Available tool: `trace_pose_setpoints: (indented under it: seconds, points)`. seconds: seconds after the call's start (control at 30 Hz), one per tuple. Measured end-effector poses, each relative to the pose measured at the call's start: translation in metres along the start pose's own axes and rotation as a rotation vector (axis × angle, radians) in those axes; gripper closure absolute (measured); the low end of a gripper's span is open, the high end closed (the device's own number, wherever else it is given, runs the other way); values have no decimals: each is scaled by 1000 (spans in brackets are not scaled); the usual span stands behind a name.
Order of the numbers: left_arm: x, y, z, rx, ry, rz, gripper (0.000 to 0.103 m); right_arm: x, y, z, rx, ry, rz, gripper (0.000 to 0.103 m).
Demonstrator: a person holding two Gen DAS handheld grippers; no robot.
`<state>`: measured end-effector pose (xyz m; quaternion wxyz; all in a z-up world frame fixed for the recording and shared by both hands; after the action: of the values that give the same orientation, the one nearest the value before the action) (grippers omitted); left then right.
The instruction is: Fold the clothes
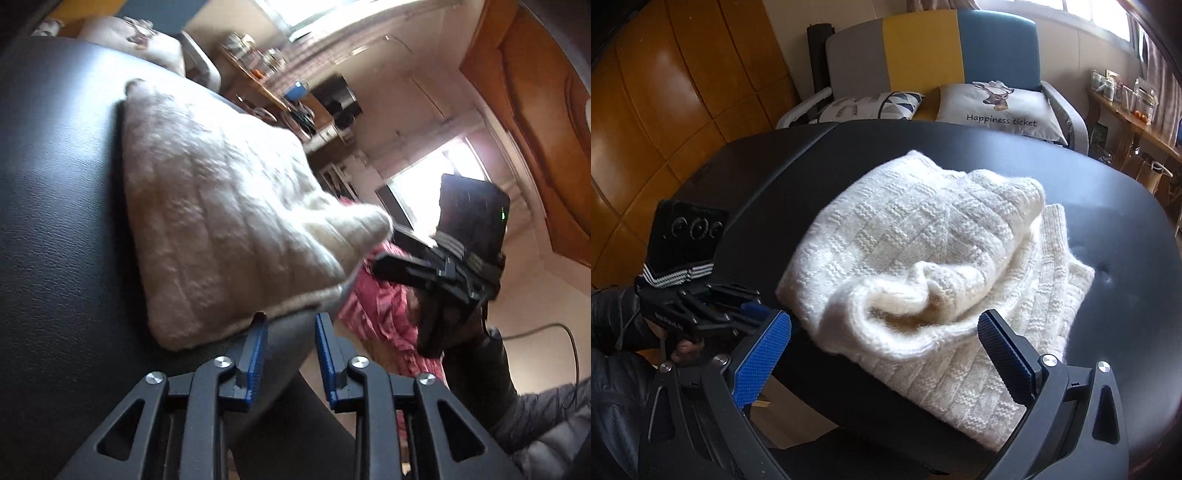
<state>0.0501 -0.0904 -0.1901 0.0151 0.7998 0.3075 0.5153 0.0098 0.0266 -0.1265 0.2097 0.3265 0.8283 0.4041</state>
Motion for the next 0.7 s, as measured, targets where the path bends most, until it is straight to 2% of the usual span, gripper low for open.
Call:
trace_pose_setpoints:
  seconds: [0.07, 0.17, 0.23, 0.33, 0.37, 0.47, 0.6, 0.7]
  points:
    - [-1, 6, 3, 13, -7, -37, 67, 3, -2, 3, -5, -8, 5, 0]
    - [-4, 16, 1, 46, 23, -48, 64, 10, -7, 7, -15, -17, 24, 0]
    - [-8, 20, 1, 71, 73, -23, 61, 14, -8, 8, -17, -24, 38, 0]
    - [-11, 26, 0, 117, 164, 58, 42, 12, 0, 3, 22, -21, 50, 0]
    - [-13, 26, 1, 131, 217, 98, 39, 11, 4, 0, 43, -11, 58, 0]
    - [-27, 28, 3, 169, 382, 180, 37, 0, 9, -4, 42, 90, 83, 0]
    - [-34, 24, 7, 167, 424, 125, 37, -17, -6, 1, -35, 229, 88, 0]
    - [-38, 25, 7, 174, 454, 102, 37, -20, -18, 4, -65, 265, 94, 0]
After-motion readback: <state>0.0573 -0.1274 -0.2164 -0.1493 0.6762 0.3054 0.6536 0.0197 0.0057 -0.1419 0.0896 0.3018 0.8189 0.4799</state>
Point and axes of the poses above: each gripper's, at about its wrist camera, not at the fingertips, and y roughly against the way its jaws point, x to its right, z to its underside, the point moved 5 cm from there along -y, roughly the way its jaws point, and after that the axes turned 8 degrees about z, right-handed, at the moved point
